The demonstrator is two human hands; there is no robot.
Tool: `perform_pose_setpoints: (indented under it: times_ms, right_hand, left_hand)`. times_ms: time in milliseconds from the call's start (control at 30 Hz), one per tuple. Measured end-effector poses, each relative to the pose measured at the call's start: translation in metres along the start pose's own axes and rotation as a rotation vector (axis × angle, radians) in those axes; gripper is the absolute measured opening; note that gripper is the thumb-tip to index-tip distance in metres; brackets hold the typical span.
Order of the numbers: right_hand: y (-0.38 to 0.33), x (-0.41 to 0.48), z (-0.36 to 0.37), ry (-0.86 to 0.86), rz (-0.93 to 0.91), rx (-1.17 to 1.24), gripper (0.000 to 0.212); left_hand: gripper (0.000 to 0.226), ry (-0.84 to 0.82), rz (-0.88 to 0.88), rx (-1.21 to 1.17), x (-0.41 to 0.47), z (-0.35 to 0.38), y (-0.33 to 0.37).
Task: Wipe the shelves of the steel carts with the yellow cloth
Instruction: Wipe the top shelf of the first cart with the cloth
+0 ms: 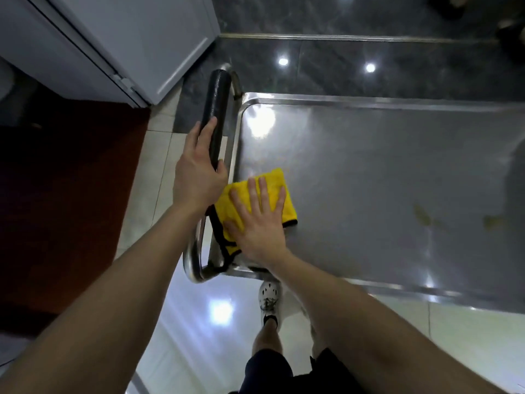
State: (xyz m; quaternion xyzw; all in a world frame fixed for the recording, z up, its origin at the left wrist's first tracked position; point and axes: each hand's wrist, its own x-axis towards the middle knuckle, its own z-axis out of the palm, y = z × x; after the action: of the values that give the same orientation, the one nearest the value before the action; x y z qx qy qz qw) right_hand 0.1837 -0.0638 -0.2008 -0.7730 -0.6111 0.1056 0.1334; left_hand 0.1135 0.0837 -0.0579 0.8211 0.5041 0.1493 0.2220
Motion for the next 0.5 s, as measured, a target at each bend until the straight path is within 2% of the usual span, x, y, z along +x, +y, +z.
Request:
perform_pose_setpoints:
  times_ms: [133,200,267,300,367,433,500]
  right_hand:
    - [0.015,-0.079,0.0,-0.051,-0.304,0.02,0.069]
    - [0.055,-0.087,-0.015,-0.11,-0.512,-0.022,0.07]
    - [0.105,-0.084,-0.035,-0.173,-0.613,-0.092,0.073]
    - [0.13,-0.081,-0.046,-0.178,-0.584,-0.136,0.073]
    - [0.176,-0.076,-0.066,-0.134,-0.388,-0.213,0.073]
    - [0.196,-0.069,-0.075,-0.017,-0.049,-0.224,0.071]
    - [0.169,-0.05,-0.068,0.134,0.398,-0.199,0.069]
  left_hand:
    - [0.084,-0.022,0.001,-0.02,-0.002,-0.002,-0.001]
    - [0.085,-0.03,0.001,-0.03,-0.002,-0.002,-0.002]
    - [0.086,-0.037,0.002,-0.038,-0.001,0.0,-0.003]
    - [0.086,-0.038,0.006,-0.039,-0.001,0.001,-0.004]
    - [0.087,-0.036,0.016,-0.034,0.0,0.003,-0.007]
    - [0.087,-0.024,0.017,-0.026,0.001,0.005,-0.009]
    - [0.087,-0.022,0.018,-0.02,0.001,0.005,-0.007]
